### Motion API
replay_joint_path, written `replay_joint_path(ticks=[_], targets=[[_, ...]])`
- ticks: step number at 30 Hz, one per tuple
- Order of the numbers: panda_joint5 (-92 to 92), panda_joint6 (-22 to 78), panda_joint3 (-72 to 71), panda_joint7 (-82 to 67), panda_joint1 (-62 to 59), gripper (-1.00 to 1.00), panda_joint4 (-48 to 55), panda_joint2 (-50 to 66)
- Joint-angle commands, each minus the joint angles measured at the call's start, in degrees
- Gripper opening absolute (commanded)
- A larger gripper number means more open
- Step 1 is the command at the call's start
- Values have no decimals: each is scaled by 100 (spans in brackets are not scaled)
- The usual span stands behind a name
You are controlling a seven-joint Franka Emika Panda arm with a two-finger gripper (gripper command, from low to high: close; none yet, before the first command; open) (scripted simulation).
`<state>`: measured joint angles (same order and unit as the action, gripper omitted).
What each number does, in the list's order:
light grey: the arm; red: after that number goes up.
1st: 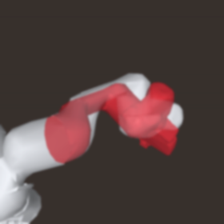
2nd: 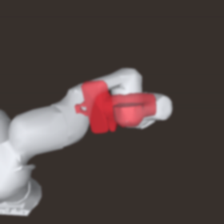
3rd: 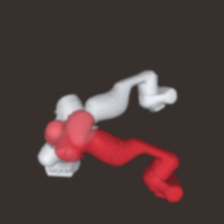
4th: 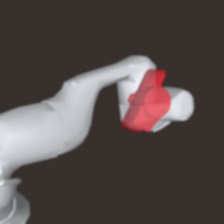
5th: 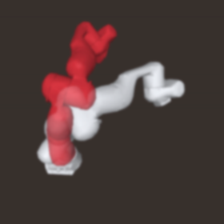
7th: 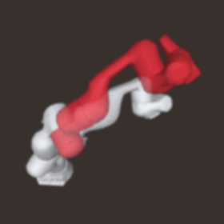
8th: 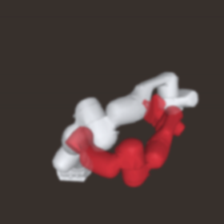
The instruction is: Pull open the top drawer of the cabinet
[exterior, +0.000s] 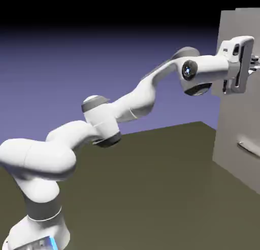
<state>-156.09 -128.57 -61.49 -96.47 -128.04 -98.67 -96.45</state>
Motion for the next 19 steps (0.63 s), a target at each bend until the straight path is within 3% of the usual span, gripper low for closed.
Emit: replay_joint_path(ticks=[1, 15, 16, 19], targets=[[-7, 87, 5, -42, 113, -100, -208, -31], [381, 1336, 238, -420, 1705, -100, -3047, -445], [381, 1336, 238, -420, 1705, 100, -3047, -445], [532, 1485, 311, -519, 1991, 100, -3462, -450]])
